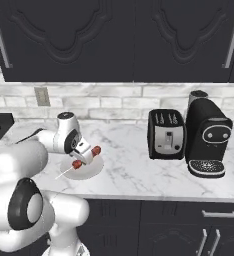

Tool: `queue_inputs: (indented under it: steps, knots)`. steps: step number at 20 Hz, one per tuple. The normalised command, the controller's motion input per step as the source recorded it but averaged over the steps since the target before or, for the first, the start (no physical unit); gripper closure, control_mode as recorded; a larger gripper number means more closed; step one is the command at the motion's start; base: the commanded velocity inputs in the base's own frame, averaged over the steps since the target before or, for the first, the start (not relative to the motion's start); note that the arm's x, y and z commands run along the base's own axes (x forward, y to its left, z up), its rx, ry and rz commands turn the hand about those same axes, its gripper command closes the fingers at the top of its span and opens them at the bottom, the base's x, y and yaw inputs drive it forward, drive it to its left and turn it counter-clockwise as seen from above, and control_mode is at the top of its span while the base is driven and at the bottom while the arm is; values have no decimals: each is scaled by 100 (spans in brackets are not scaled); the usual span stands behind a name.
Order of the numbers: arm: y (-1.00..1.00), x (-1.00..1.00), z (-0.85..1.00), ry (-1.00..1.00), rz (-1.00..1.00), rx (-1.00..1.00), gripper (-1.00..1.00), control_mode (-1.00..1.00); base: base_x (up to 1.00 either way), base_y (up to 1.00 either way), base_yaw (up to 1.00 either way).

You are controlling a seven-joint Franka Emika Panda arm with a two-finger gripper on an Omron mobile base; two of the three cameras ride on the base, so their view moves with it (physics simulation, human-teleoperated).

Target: Place the cold items (mango and lime) from the fridge in one tupperware on the dining counter. Place the warm items (hot dog and kebab skewer) in the stove area in another tupperware.

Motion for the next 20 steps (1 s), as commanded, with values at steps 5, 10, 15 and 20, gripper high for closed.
queue_inputs:
  steps: [5,10,15,20]
  knots:
    - [0,37,-35,1,0,0,-100,-100,0,0,0]
    - [0,30,-30,2,0,0,-100,-100,0,0,0]
    - [0,29,-30,8,0,0,-100,-100,0,0,0]
    - [0,26,-32,12,0,0,-100,-100,0,0,0]
